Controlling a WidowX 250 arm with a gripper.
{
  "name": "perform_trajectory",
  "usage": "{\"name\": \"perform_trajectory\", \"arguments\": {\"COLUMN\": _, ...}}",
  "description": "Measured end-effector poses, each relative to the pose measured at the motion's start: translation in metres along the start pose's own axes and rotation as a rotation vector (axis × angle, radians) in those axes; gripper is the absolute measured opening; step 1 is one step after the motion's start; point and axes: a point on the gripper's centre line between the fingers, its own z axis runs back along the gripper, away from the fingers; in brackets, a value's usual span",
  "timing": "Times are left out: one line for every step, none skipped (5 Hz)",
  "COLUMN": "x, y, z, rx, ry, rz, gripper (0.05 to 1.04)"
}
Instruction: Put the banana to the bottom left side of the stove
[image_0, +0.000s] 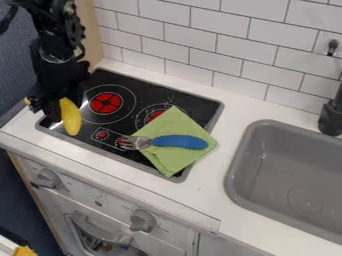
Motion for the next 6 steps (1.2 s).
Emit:
{"name": "perform_trajectory", "arguments": {"x": -0.001, "y": -0.009, "z": -0.018, "rx": 0.0, "ry": 0.01, "rz": -0.004, "gripper": 0.574}}
{"name": "perform_trajectory", "arguments": {"x": -0.002, "y": -0.009, "z": -0.044, "rx": 0.021, "ry": 0.039, "rz": 0.013, "gripper": 0.574}}
{"name": "perform_trajectory", "arguments": {"x": 0.007, "y": -0.02, "z": -0.054, "rx": 0.02, "ry": 0.039, "rz": 0.009, "gripper": 0.574}}
{"name": "perform_trajectory", "arguments": {"x": 0.009, "y": -0.026, "z": -0.06, "rx": 0.027, "ry": 0.05, "rz": -0.006, "gripper": 0.574}}
{"name": "perform_trajectory", "arguments": {"x": 0.008, "y": -0.03, "z": -0.059, "rx": 0.018, "ry": 0.066, "rz": -0.002, "gripper": 0.642}}
{"name": "perform_trajectory", "arguments": {"x": 0.003, "y": -0.029, "z": -0.063, "rx": 0.034, "ry": 0.1, "rz": -0.009, "gripper": 0.917}}
